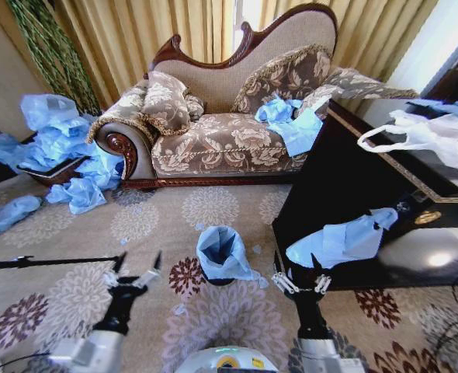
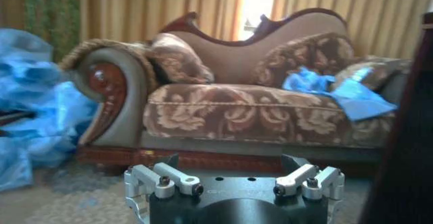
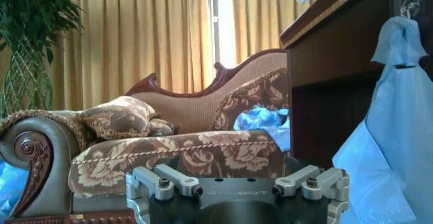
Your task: Place a garbage bag over the trash bin.
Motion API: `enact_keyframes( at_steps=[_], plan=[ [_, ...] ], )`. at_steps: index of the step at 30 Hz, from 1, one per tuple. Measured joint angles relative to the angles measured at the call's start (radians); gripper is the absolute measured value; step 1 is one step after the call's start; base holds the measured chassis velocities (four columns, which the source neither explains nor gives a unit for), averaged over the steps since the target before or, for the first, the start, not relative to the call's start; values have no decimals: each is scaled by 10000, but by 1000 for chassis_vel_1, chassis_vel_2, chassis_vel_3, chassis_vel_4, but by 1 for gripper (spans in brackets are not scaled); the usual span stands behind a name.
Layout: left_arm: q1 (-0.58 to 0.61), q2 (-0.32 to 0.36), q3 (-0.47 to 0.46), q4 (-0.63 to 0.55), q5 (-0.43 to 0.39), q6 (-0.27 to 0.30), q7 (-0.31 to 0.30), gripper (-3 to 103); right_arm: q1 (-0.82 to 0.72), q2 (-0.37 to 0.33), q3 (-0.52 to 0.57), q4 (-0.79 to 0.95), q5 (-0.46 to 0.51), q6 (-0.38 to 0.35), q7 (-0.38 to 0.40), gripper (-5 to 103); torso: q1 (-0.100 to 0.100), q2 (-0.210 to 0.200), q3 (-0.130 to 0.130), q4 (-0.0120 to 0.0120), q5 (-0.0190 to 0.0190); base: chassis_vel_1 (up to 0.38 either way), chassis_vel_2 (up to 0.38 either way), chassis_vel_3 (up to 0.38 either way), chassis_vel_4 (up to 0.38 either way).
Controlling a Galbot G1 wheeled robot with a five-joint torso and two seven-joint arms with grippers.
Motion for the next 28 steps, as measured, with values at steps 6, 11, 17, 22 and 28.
enact_keyframes(
  at_steps=[6, 11, 17, 22, 28],
  plan=[
    [-32, 637, -64, 31, 3, 168, 147, 100, 103, -121, 45, 78, -20, -215, 1, 100, 1, 0, 0, 0, 0, 0, 0, 0, 0],
    [-71, 750, -96, 56, -10, 217, 146, 100, 85, -160, 120, 121, -25, -252, -6, 100, 1, 0, 0, 2, 0, 0, 0, 0, 0],
    [-101, 759, -98, 74, -44, 230, 144, 100, 85, -172, 130, 122, -14, -255, -19, 100, 1, 0, 0, 2, 0, 0, 0, 0, 0],
    [-110, 762, -98, 81, -55, 234, 143, 100, 87, -175, 133, 122, -8, -255, -22, 100, 1, 0, 1, 2, 0, 0, 0, 0, 0],
    [-117, 765, -98, 85, -62, 239, 140, 100, 89, -179, 133, 122, -2, -254, -26, 100, 1, 0, 1, 2, 0, 0, 0, 0, 0]
  ],
)
